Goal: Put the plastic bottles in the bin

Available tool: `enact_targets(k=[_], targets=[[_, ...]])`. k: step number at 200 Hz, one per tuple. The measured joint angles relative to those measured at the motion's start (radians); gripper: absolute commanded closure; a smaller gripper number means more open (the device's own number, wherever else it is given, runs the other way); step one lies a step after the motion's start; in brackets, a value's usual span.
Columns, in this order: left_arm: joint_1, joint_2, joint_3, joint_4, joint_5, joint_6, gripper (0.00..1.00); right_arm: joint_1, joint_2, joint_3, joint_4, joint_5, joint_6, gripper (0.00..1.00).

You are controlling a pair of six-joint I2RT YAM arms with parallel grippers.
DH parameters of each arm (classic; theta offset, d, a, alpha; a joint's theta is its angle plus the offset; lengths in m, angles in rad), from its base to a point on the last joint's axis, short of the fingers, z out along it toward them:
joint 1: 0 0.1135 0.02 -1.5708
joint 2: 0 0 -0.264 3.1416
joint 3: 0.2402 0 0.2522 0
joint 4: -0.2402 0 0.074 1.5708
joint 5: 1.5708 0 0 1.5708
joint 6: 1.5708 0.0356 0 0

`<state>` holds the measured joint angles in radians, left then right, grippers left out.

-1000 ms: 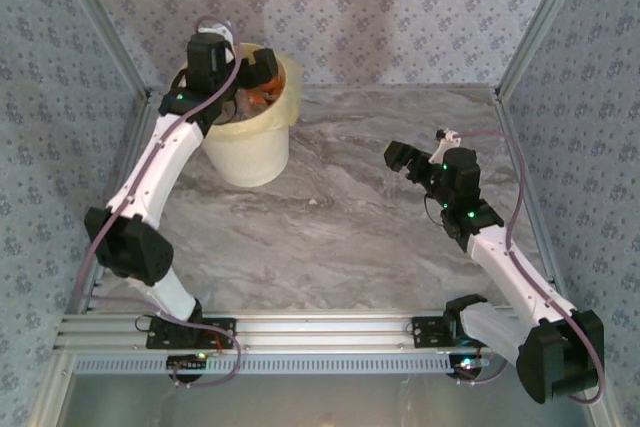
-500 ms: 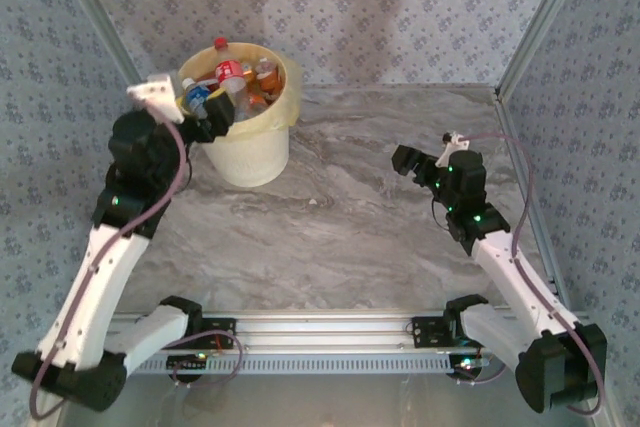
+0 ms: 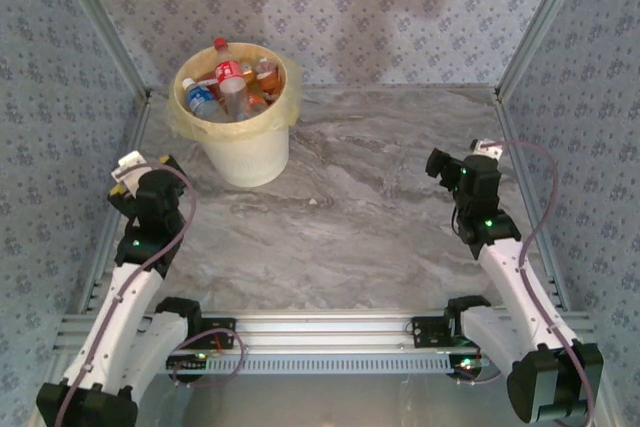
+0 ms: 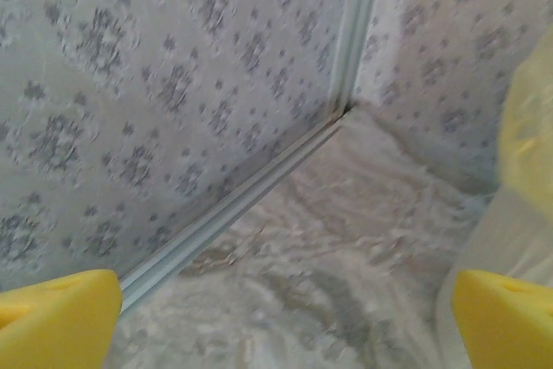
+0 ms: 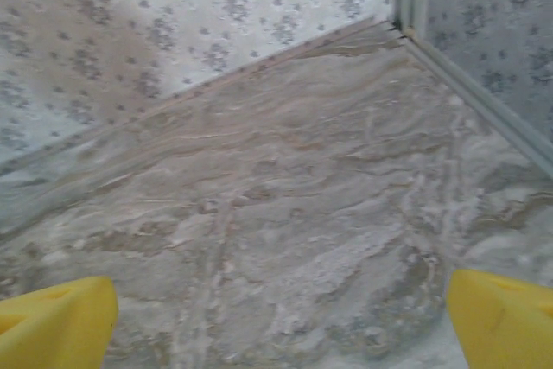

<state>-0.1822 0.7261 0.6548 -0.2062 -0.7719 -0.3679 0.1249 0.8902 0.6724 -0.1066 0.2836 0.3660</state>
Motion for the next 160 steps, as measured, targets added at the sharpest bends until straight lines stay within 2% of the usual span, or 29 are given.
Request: enact_targets(k=[21, 45, 69, 137, 160], targets=[[0.080, 0.026, -0.140, 0.169, 0.037, 0.014, 0.02, -0.067, 0.014, -0.050, 0.031, 0.029, -0.040, 0.00], [0.136, 0.153, -0.260, 0.273, 0.120, 0.053, 0.02, -0.141, 0.078, -0.105, 0.035, 0.035, -0.062, 0.00], [0.148, 0.281, -0.280, 0.369, 0.209, 0.105, 0.02, -0.173, 0.137, -0.140, 0.066, 0.005, -0.085, 0.00], [0.187, 0.585, -0.304, 0.808, 0.497, 0.241, 0.02, -0.183, 0.252, -0.206, 0.246, -0.083, -0.178, 0.00], [0.189, 0.711, -0.320, 0.975, 0.558, 0.271, 0.02, -0.185, 0.270, -0.220, 0.303, -0.111, -0.207, 0.00]])
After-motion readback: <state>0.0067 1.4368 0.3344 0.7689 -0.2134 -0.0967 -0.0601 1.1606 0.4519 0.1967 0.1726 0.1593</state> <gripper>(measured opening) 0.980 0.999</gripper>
